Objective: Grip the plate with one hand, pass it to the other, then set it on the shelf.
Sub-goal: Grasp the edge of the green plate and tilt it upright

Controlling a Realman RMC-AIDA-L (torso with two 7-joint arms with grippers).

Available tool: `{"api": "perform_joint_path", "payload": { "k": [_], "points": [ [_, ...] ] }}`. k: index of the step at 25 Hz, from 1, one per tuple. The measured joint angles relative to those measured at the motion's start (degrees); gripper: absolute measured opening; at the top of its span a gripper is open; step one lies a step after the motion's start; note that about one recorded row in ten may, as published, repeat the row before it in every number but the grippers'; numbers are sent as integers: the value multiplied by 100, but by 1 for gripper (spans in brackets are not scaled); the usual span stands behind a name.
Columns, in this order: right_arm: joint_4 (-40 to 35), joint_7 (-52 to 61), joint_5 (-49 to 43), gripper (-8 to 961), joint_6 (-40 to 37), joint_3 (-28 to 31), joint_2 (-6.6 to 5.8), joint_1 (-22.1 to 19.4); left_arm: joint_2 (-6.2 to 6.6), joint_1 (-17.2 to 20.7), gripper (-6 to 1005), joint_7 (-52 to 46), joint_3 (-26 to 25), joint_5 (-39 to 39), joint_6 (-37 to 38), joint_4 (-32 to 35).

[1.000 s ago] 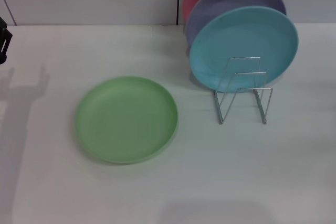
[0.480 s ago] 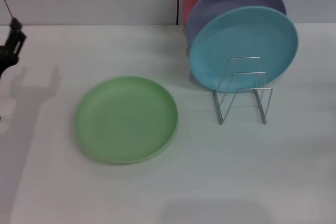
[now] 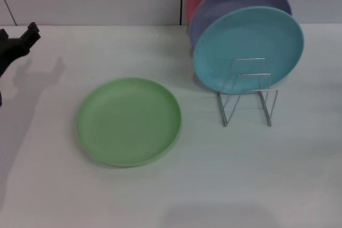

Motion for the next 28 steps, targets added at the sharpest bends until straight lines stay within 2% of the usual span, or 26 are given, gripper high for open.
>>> {"api": "perform_joint_path", "payload": {
  "k": [1, 3, 5, 7, 8, 9, 11, 12, 13, 14, 16, 17, 18, 24, 28],
  "points": [
    [0, 0, 0, 698, 0, 0, 0, 0, 0, 0, 794, 0, 0, 0, 0, 0],
    [-7, 0, 0, 698, 1, 0, 0, 24, 38, 148, 793, 2, -517, 375, -831, -612],
    [-10, -1, 0, 698, 1, 0, 0, 33, 21, 339, 791, 31, -1143, 876, -2027, -1505],
    [-10, -10, 0, 698, 1, 0, 0, 36, -36, 461, 790, 189, -1535, 1152, -2983, -2197],
    [-12, -28, 9, 698, 2, 0, -3, 41, -175, 570, 790, 692, -1973, 1239, -4102, -2969],
    [-12, -33, 14, 698, 2, 0, -5, 43, -175, 570, 789, 692, -1973, 1239, -4102, -2969],
    [-14, -36, 18, 699, 2, 0, -5, 46, -397, 612, 788, 1269, -2395, 1228, -4955, -3557],
    [-17, -37, 20, 699, 2, 0, -6, 48, -563, 611, 787, 1610, -2654, 1227, -5477, -3838],
    [-20, -39, 19, 699, 2, 0, -8, 54, -853, 571, 787, 2186, -3095, 1225, -6360, -4242],
    [-20, -39, 19, 699, 2, 0, -8, 54, -853, 571, 786, 2186, -3095, 1225, -6360, -4242],
    [-21, -46, 9, 699, 2, -1, -12, 63, -1128, 472, 785, 2742, -3515, 1220, -7264, -4665],
    [-21, -52, 6, 699, 2, 0, -18, 68, -1178, 432, 784, 2871, -3601, 1210, -7606, -4808],
    [-33, -60, 3, 699, 12, 0, -33, 82, -1172, 336, 783, 2872, -3608, 1163, -8202, -4987],
    [-139, -81, -1, 699, 52, 0, -39, 127, -1177, 94, 780, 2551, -3596, 1212, -9054, -5035],
    [-172, -346, -5, 699, 64, -36, -52, 202, -1182, -235, 777, 2122, -3579, 1454, -9551, -4730]
  ]
}}
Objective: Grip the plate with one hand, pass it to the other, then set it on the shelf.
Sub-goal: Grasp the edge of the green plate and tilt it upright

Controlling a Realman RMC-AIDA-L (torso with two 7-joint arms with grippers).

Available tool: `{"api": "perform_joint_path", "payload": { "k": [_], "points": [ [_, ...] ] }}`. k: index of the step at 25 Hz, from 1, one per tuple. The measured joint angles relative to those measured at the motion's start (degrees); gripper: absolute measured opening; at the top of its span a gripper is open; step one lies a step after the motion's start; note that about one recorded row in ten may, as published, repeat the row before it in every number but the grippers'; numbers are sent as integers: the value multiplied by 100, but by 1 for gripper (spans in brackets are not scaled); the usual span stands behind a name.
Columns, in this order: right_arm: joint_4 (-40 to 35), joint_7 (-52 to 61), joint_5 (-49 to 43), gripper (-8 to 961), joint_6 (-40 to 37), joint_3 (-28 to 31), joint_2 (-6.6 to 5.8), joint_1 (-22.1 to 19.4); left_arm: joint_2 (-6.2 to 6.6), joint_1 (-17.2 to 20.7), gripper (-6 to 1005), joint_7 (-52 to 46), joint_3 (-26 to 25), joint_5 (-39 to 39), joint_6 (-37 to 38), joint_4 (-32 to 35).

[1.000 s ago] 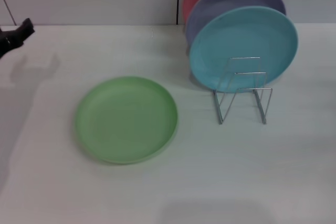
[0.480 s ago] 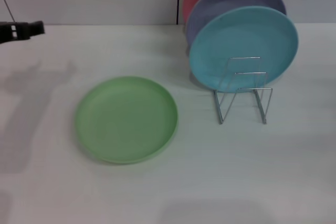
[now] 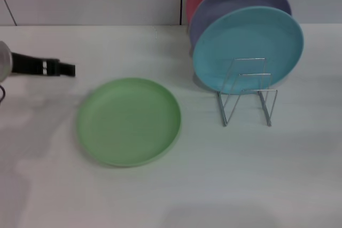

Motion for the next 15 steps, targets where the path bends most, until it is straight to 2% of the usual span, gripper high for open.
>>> {"api": "perform_joint_path", "payload": {
  "k": [2, 5, 11, 15],
  "points": [
    [-6, -75, -2, 699, 2, -54, -5, 18, -13, -312, 776, -304, 40, 280, -408, 345],
    [-74, -189, -5, 699, 52, -261, -33, 83, -13, -515, 774, -503, 125, 392, -684, 578],
    [-102, -180, -5, 699, 197, -306, -92, 130, -27, -624, 764, -690, 194, 381, -792, 844],
    [-111, -185, -5, 699, 246, -320, -162, 149, -33, -740, 757, -714, 208, 372, -797, 1246]
  ]
}}
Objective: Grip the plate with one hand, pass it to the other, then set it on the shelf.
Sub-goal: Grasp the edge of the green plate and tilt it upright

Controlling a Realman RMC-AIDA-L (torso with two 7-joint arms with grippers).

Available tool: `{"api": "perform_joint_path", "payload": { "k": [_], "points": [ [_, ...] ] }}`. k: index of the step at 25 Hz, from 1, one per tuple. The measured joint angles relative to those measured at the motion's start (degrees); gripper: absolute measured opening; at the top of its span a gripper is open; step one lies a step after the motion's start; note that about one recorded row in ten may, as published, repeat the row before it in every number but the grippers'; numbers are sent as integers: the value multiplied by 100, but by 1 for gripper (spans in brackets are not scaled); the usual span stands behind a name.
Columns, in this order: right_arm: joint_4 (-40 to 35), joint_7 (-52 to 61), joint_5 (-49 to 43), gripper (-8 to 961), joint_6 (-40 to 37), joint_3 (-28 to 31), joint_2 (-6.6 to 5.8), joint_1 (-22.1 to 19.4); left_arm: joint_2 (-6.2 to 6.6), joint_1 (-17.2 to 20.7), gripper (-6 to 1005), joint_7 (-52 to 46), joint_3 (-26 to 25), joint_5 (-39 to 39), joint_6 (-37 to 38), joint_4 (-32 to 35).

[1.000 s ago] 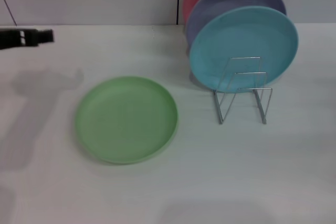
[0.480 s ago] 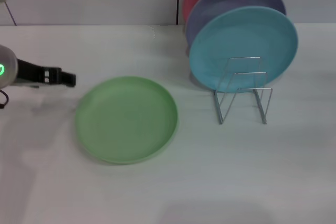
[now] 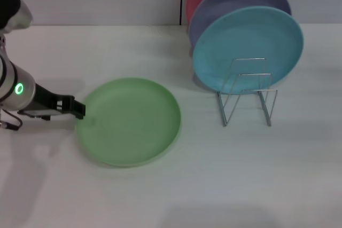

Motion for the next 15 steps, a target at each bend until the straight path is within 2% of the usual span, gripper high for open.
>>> {"api": "perform_joint_path", "payload": {
  "k": [5, 15],
  "points": [
    [-20, -7, 0, 699, 137, -11, -48, 39, -15, -134, 757, -7, 41, -48, 60, 350],
    [-36, -12, 1, 699, 193, -14, -52, 46, -19, -260, 758, -16, 116, -142, 297, 707]
  ]
}}
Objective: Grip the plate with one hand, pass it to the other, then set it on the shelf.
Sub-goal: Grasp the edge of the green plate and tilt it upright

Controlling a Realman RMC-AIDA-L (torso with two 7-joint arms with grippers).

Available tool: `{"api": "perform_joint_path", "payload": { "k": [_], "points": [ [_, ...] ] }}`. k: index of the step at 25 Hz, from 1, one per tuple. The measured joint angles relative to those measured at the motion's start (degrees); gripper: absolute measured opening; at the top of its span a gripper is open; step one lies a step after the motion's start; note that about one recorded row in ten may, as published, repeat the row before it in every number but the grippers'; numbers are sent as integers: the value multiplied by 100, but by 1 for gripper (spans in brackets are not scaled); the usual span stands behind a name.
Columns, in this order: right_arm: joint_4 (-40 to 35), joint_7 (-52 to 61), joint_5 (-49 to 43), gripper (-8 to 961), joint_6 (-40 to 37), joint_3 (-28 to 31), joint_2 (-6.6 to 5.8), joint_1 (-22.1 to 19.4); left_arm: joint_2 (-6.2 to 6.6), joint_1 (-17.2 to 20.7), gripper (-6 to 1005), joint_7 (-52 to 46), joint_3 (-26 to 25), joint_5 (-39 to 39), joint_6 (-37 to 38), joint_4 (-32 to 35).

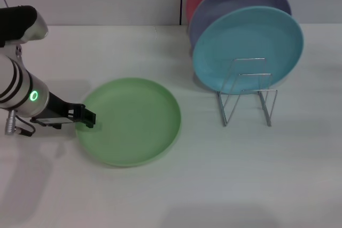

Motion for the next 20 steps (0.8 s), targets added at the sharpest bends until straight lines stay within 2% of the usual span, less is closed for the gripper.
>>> {"api": "perform_joint_path", "payload": {
  "k": [13, 20],
  "points": [
    [0, -3, 0, 699, 0, 0, 3, 20, 8, -114, 753, 48, 12, -14, 46, 210],
    [0, -3, 0, 698, -7, 0, 18, 20, 26, -180, 680, 115, 15, -13, 72, 392]
  ]
}}
